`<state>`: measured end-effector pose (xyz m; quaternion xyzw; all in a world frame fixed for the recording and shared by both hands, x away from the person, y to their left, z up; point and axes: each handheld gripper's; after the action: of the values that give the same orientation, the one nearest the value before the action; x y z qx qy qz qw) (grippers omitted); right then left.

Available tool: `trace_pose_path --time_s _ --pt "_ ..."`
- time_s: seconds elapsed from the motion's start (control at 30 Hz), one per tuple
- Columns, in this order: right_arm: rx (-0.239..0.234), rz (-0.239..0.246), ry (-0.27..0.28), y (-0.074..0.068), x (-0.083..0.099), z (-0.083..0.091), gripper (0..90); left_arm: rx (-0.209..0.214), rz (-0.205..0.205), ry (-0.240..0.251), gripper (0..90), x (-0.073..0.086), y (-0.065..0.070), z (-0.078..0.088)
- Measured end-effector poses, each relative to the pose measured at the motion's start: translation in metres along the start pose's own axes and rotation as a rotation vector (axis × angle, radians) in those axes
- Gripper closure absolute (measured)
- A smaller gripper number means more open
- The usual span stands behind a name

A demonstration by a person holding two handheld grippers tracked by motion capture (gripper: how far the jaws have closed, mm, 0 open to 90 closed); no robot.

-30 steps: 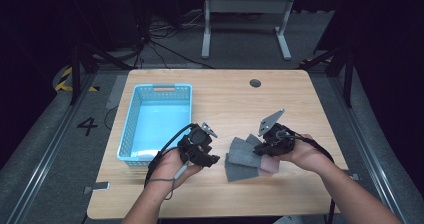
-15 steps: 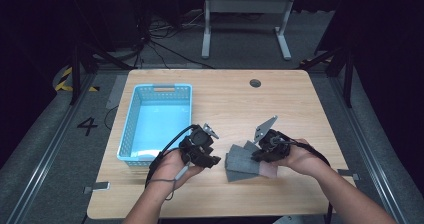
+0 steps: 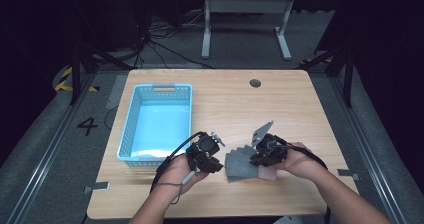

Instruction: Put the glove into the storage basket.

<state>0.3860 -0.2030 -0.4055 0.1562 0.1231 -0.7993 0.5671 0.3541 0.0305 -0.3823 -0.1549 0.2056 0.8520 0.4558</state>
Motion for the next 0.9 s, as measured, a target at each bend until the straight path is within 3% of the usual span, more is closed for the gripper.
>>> trace_pose_path --time_s 0.27,0.5,0.6,0.9 --pt "-0.008 -0.07 0.095 -0.001 0.014 0.016 70.8 0.028 0.027 -0.012 74.6 0.002 0.003 -0.01" --pt "0.027 -0.152 0.179 0.001 0.035 0.033 69.7 0.055 0.046 0.015 65.1 0.005 0.002 -0.015" --pt "0.041 -0.192 0.215 0.004 0.045 0.038 69.7 0.049 0.034 0.02 63.5 0.004 0.003 -0.016" --pt "0.083 -0.287 0.187 0.02 0.079 0.044 68.8 0.028 0.015 -0.025 66.5 0.003 0.007 -0.026"
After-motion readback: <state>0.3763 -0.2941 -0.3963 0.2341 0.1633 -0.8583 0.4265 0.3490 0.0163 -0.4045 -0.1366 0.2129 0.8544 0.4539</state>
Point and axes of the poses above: each handheld gripper's, and its own axes: z roughly backward along the jaws, x roughly out of its underside, y roughly to its right, and after that the axes turned 1 degree about -z, right-handed
